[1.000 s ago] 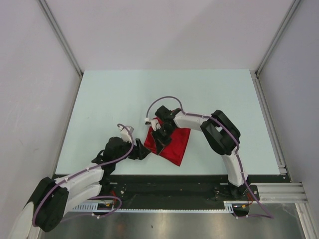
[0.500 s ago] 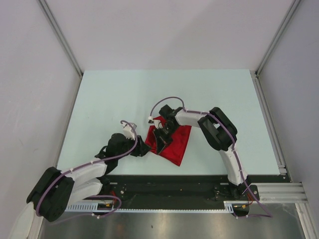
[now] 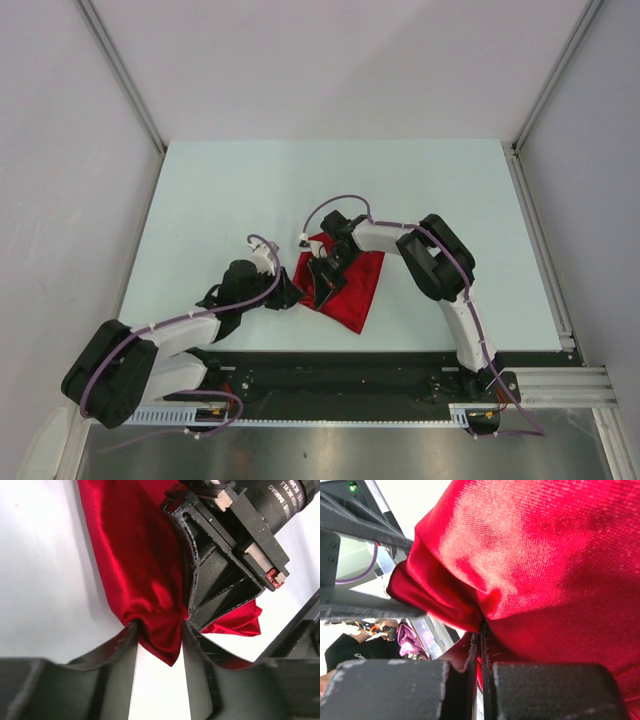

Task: Fold the napkin, place the utensils inside, and roll it up
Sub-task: Roll the napkin with the utensil

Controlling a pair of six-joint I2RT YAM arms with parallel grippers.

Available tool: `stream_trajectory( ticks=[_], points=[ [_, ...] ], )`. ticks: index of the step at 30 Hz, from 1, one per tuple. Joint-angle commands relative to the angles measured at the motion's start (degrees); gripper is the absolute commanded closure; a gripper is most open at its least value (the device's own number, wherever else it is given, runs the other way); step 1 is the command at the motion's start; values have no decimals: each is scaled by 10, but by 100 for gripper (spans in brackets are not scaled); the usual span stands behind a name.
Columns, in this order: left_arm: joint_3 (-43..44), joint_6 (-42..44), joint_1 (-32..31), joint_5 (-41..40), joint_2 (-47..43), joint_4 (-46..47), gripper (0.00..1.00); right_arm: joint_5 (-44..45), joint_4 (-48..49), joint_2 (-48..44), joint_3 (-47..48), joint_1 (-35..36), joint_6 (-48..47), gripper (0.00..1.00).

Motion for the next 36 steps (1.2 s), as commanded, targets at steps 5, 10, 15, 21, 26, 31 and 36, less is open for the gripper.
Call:
stream_trajectory(
  ticks=[5, 10, 15, 21, 26, 31, 36],
  points=[
    [32, -33, -3, 0, 14, -8, 92, 86, 21, 27, -10, 0, -4, 100],
    [58, -35, 0, -33, 11, -51, 100, 75, 37, 3, -22, -1, 4, 100],
    [76, -39, 12, -26, 33, -80, 100, 73, 48, -37, -45, -1, 10, 82],
    [91, -39, 17, -9, 53, -87, 100, 91, 68, -121, -81, -1, 19, 48],
    [101, -37, 24, -6, 56, -96, 100, 139, 104, -190, -137, 2, 27, 39],
    [108, -33, 34, 6, 64, -100, 100, 230, 200, -280, -207, 40, 26, 34],
    [108, -30, 40, 15, 66, -102, 100, 405, 300, -332, -275, 112, -1, 25]
  ],
)
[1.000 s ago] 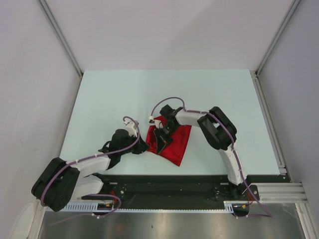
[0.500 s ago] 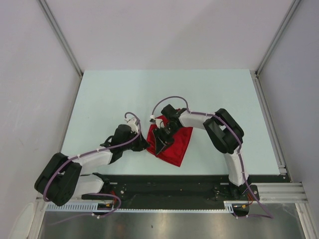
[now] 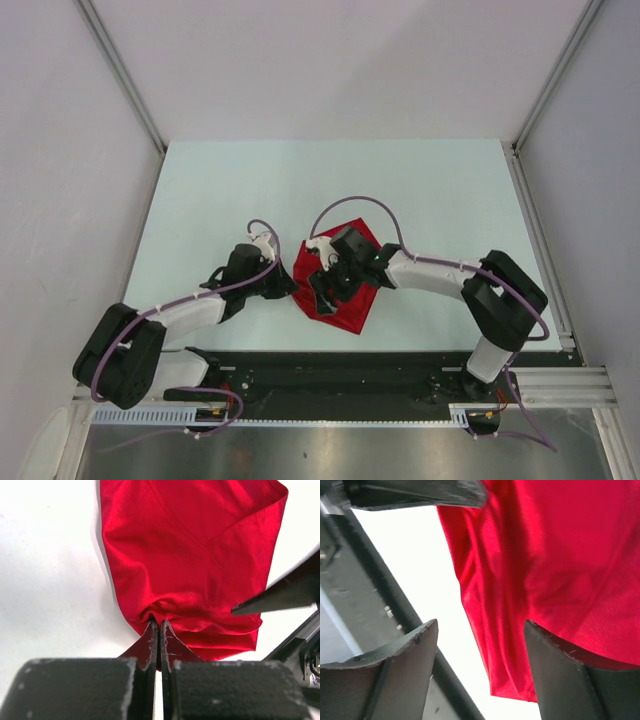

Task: Fold the napkin, place the utensils inside, and roll it up
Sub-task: Roll the napkin with the utensil

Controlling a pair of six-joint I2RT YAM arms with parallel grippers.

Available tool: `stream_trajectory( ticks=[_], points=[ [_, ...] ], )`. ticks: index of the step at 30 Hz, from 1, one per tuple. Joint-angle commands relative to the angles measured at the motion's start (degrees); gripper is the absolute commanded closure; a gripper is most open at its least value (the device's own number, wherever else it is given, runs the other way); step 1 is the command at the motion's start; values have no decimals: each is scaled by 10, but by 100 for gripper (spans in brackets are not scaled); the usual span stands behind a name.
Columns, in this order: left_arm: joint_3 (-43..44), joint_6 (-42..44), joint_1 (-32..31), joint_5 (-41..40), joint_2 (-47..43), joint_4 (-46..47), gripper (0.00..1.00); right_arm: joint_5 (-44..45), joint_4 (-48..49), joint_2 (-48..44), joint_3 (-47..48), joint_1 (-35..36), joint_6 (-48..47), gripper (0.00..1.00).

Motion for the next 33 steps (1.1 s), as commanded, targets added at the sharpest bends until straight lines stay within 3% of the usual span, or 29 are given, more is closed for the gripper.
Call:
stream_trajectory(
  ticks=[1, 5, 10, 24, 33],
  points=[
    [20, 6, 9, 18, 3, 4, 100, 163, 117, -43, -34, 58, -34, 25],
    [20, 6, 10, 26, 5, 5, 100, 282, 172, -41, -52, 108, -61, 23],
    [19, 8, 13, 29, 4, 3, 100, 355, 214, -25, -49, 157, -62, 18],
    [25, 12, 19, 35, 0, -3, 100, 379, 189, 46, -1, 183, -62, 18],
    [27, 11, 24, 36, 0, -3, 100, 475, 122, 82, 34, 207, -40, 27]
  ],
)
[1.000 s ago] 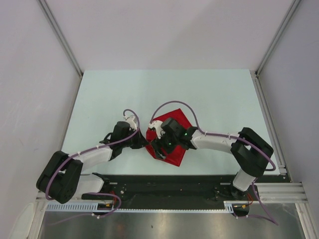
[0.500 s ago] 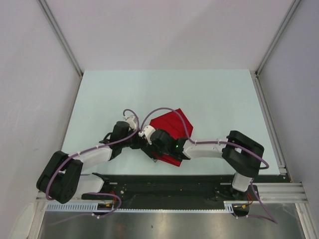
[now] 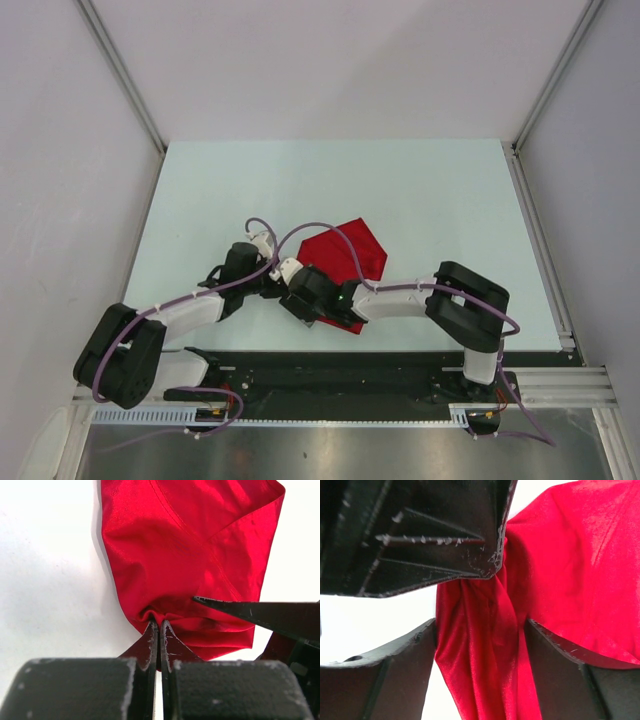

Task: Fold the napkin, place the utensils inside, and roll it up
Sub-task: Roll the napkin with the utensil

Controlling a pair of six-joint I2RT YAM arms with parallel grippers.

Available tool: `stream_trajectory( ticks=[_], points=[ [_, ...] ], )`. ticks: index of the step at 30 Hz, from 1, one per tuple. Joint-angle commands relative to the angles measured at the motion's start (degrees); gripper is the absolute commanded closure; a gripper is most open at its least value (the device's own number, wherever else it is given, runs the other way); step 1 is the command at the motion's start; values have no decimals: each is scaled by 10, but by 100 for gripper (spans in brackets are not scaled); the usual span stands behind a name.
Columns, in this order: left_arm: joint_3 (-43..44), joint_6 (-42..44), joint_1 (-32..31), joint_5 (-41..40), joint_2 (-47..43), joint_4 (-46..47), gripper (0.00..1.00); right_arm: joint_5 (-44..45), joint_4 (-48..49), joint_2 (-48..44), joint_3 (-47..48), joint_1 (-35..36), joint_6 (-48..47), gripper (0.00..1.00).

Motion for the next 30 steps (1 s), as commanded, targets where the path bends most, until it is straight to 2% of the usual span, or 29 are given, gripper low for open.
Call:
stream_trajectory(
  ticks=[1, 8, 13, 14, 16, 17, 18, 19, 21, 22, 24, 25, 28, 30],
  points=[
    [24, 9, 6, 10, -2, 8, 100, 71, -39, 21, 32, 17, 11, 28],
    [25, 8, 9, 12, -2, 10, 100, 142, -63, 31, 35, 39, 24, 53],
    [24, 8, 11, 15, 0, 12, 100, 150, -66, 33, 35, 50, 18, 71],
    [24, 7, 11, 18, 0, 17, 100, 139, -68, 36, 37, 48, 17, 83],
    [21, 7, 11, 26, 0, 26, 99, 123, -70, 37, 43, 47, 6, 94],
    [20, 7, 11, 30, 0, 30, 94, 100, -74, 38, 47, 44, 2, 100],
    [21, 7, 11, 30, -1, 29, 88, 91, -82, 38, 50, 41, -2, 100],
    [20, 11, 12, 24, -3, 25, 77, 78, -86, 37, 52, 39, -4, 100],
    [16, 14, 14, 6, -20, 15, 65, 42, -105, 29, 62, 26, -2, 100],
    [6, 17, 17, 0, -27, 11, 56, 25, -114, 26, 65, 22, 3, 100],
    [-5, 19, 25, -16, -50, 2, 45, -24, -143, 19, 80, 4, 9, 100],
    [-15, 18, 28, -23, -58, -3, 36, -43, -153, 17, 86, -4, 15, 100],
    [-35, 16, 32, -55, -102, -18, 27, -121, -187, 17, 108, -28, 29, 100],
    [-48, 14, 32, -70, -143, -25, 26, -177, -215, 20, 131, -46, 34, 100]
  ],
)
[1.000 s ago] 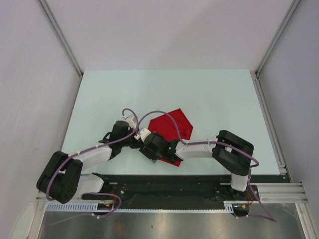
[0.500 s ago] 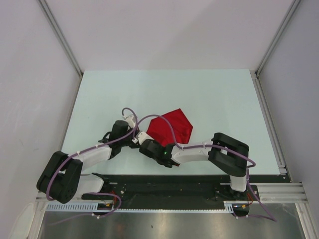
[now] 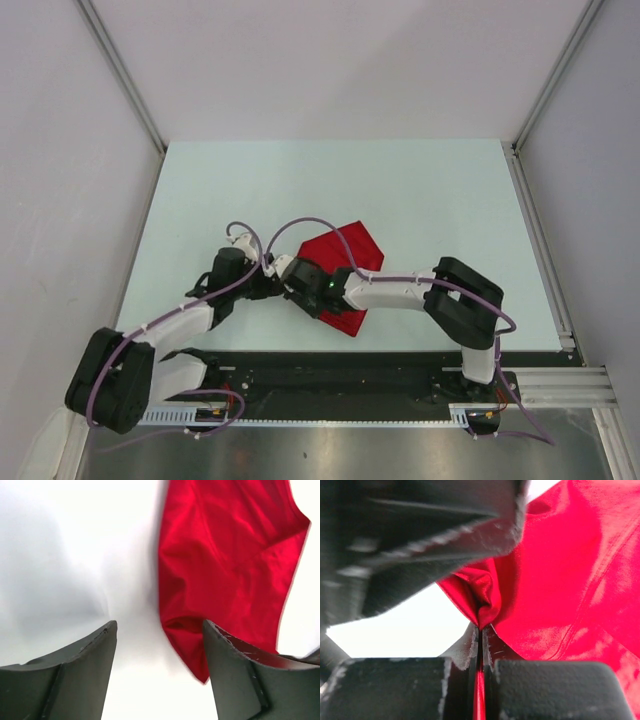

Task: Fold the napkin, place the utensils inside, and roll it up
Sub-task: Roll the napkin with the utensil

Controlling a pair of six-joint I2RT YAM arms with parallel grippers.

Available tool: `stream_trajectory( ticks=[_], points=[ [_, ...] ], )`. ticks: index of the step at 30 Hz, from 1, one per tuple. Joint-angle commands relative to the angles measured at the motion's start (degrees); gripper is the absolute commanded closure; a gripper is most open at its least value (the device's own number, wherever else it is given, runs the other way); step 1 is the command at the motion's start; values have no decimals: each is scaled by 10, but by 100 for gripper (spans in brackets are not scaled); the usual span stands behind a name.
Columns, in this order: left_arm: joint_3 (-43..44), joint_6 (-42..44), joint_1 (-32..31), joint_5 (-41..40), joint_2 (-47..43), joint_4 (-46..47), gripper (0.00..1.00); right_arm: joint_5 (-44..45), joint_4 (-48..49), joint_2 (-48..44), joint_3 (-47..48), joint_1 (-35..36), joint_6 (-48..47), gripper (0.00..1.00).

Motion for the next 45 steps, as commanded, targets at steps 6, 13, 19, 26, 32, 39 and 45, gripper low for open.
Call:
stream_trajectory(
  ticks=[6, 13, 19, 26, 32, 39, 45],
  points=[
    [-80, 12, -6, -39, -184, 9, 25, -270, -138, 29, 107, -88, 39, 100],
    [-121, 33, -25, 24, -235, 68, 22, -378, -181, 96, 152, -129, 34, 100],
    [-102, 73, -68, 0, -193, 87, 22, -448, -185, 125, 160, -163, 36, 100],
    [-65, 131, -103, -24, -148, 102, 23, -501, -185, 165, 166, -196, 45, 100],
    [-53, 151, -118, -45, -117, 111, 26, -535, -185, 185, 170, -208, 46, 100],
    [-53, 168, -127, -42, -89, 146, 34, -555, -184, 205, 174, -221, 49, 100],
    [-51, 176, -129, -18, -57, 177, 42, -567, -186, 215, 180, -228, 51, 100]
  ],
)
